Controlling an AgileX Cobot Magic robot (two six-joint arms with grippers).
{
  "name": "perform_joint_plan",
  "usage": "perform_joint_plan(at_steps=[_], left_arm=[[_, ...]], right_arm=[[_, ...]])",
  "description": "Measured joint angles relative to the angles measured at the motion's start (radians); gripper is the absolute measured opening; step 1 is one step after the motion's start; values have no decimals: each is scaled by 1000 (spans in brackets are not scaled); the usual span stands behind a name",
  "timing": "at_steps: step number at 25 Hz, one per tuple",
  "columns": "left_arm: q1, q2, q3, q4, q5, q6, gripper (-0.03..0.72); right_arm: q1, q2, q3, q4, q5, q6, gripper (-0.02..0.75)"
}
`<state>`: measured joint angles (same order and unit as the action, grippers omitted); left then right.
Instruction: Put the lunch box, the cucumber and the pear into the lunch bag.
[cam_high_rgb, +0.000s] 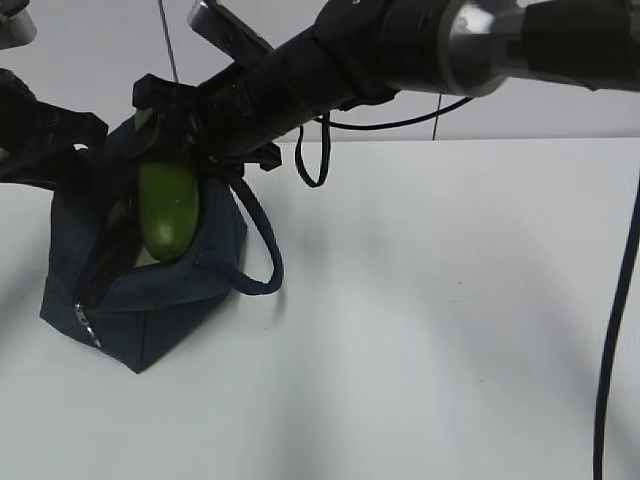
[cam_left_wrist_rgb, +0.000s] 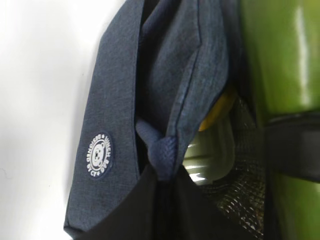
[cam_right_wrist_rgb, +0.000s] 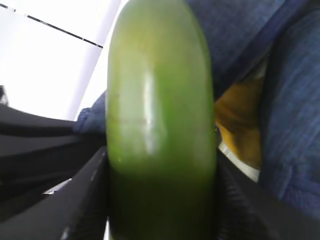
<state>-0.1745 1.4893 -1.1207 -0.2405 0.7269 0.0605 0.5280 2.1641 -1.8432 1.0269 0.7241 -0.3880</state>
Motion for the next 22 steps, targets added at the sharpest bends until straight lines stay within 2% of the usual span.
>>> perform_joint_plan(at_steps=[5, 12, 17, 22], left_arm=[[0, -14, 0, 0, -1, 0, 3], [0, -15, 0, -3, -1, -1, 3], [0, -15, 0, -2, 2, -1, 3], [0, -15, 0, -1, 3, -1, 3]], right_arm=[[5, 30, 0, 4, -5, -11, 393], [9, 41, 0, 4, -8, -51, 450], [9, 41, 0, 1, -10, -108, 464], [9, 21, 0, -47, -12, -127, 473]])
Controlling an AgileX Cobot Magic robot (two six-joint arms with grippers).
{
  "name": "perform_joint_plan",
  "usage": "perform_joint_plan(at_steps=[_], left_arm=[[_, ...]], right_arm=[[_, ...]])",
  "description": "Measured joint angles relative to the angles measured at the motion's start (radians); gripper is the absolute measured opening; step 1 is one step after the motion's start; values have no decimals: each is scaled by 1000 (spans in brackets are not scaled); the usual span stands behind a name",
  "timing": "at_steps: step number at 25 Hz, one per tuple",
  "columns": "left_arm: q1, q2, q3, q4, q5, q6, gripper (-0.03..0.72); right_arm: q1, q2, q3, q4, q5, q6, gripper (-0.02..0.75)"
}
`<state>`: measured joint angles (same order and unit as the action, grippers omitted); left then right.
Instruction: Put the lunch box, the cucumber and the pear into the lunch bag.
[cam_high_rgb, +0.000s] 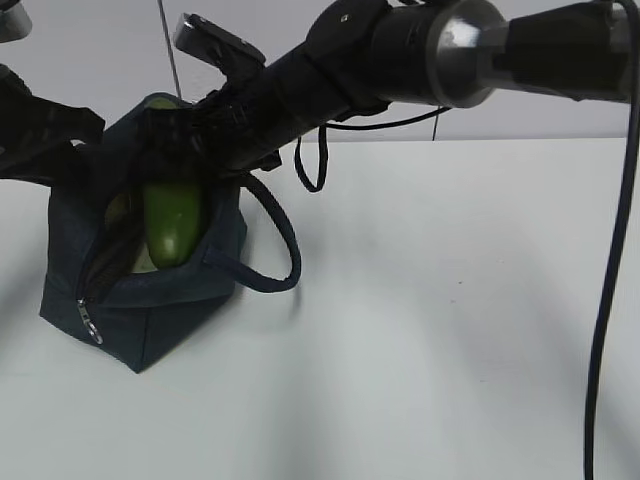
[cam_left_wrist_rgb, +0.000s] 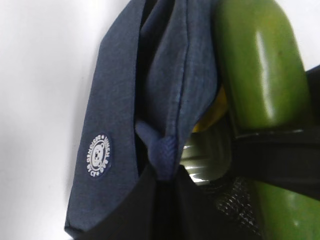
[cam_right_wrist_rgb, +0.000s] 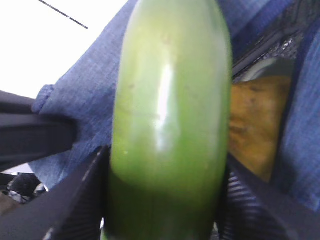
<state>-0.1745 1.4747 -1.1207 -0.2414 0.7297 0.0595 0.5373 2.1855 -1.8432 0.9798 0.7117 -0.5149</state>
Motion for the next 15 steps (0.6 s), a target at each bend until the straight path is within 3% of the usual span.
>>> perform_joint_plan(at_steps=[15], left_arm=[[0, 0, 0, 5, 2, -1, 3]], right_arm=[[-7, -45, -4, -58, -36, -4, 485]])
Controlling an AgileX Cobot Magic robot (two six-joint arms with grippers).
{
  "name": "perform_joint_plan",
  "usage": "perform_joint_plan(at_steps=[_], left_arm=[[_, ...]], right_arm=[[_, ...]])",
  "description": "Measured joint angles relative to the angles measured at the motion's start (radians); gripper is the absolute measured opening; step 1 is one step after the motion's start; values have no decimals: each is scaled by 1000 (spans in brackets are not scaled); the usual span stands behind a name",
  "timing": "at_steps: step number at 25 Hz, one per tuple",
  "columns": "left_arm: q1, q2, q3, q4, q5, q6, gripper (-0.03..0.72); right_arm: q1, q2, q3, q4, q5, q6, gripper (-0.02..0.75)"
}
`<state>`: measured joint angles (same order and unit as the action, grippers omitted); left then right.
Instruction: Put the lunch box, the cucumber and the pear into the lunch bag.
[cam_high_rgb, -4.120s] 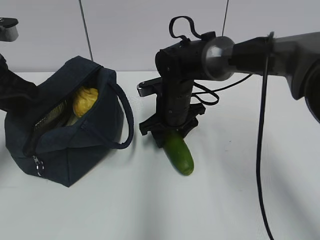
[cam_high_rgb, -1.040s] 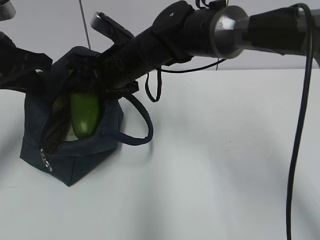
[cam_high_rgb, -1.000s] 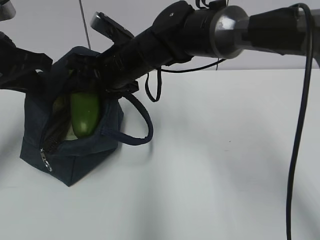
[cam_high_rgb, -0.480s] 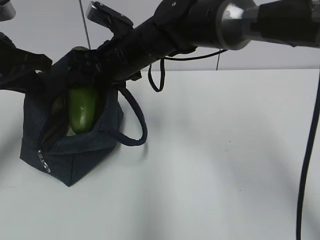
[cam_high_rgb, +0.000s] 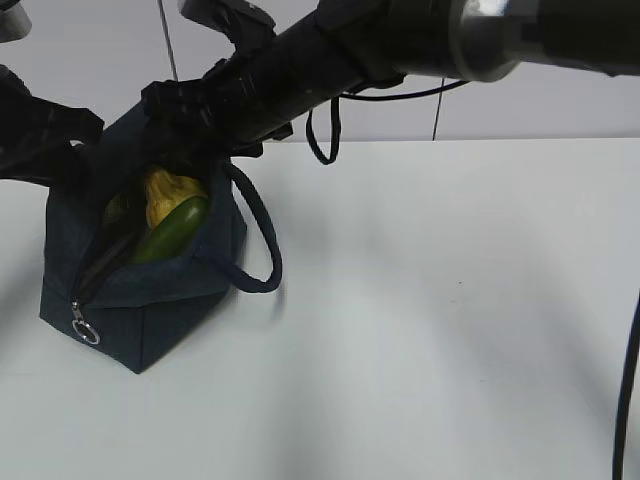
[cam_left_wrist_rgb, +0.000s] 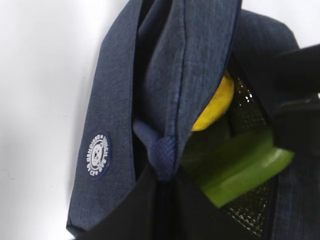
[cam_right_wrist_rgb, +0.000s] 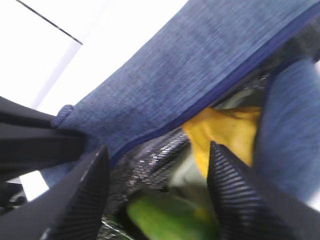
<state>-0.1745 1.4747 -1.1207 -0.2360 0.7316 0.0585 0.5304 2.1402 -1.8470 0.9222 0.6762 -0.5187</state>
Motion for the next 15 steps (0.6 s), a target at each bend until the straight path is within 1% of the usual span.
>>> perform_joint_plan(at_steps=[4, 7, 10, 12, 15], left_arm=[[0, 0, 0, 0, 0, 0, 3], [0, 0, 0, 0, 0, 0, 3], [0, 0, 0, 0, 0, 0, 3], [0, 0, 0, 0, 0, 0, 3], [0, 0, 0, 0, 0, 0, 3]], right_arm=[[-10, -39, 0, -127, 13, 37, 485], [-11, -63, 0, -210, 62, 56, 467], [-11, -80, 0, -286, 123, 87, 411], [-11, -84, 0, -353, 163, 130, 357], [-11, -85, 0, -428, 199, 182, 316]])
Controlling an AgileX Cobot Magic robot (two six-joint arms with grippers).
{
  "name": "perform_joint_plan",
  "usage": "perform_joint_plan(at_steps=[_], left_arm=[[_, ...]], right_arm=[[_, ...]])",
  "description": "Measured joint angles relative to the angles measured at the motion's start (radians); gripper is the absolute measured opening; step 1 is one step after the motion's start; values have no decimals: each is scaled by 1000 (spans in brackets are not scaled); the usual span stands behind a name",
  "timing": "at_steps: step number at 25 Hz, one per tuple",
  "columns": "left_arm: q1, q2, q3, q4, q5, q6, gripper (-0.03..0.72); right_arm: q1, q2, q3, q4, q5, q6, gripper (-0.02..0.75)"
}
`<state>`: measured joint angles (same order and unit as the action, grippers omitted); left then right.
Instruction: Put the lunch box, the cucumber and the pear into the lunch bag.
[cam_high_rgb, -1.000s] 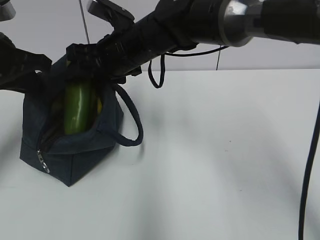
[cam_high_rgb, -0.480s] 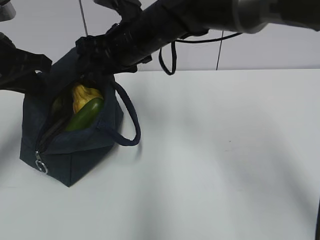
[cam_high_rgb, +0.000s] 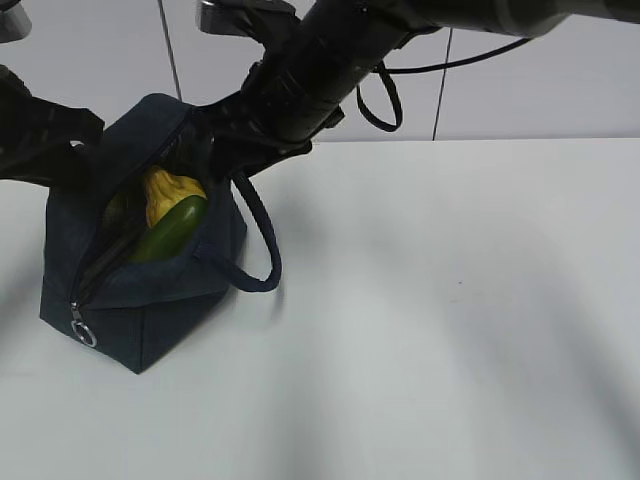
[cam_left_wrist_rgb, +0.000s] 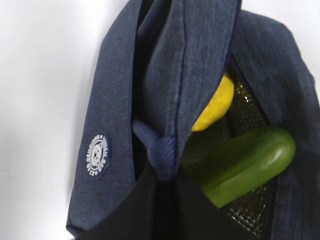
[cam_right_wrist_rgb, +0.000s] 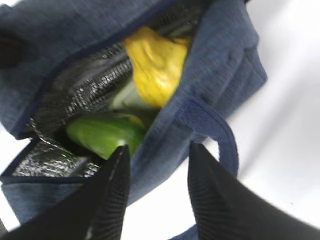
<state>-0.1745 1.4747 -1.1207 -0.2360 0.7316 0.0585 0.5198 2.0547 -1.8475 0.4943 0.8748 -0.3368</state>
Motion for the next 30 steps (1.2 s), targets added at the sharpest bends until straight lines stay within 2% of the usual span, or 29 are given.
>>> perform_joint_plan(at_steps=[9, 23, 30], left_arm=[[0, 0, 0, 0, 0, 0, 3], [0, 0, 0, 0, 2, 0, 3], [0, 0, 0, 1, 2, 0, 3]], right_arm=[[0, 4, -2, -28, 6, 43, 305], [0, 66, -9, 45, 0, 44, 306], [0, 66, -86, 52, 12, 44, 305]])
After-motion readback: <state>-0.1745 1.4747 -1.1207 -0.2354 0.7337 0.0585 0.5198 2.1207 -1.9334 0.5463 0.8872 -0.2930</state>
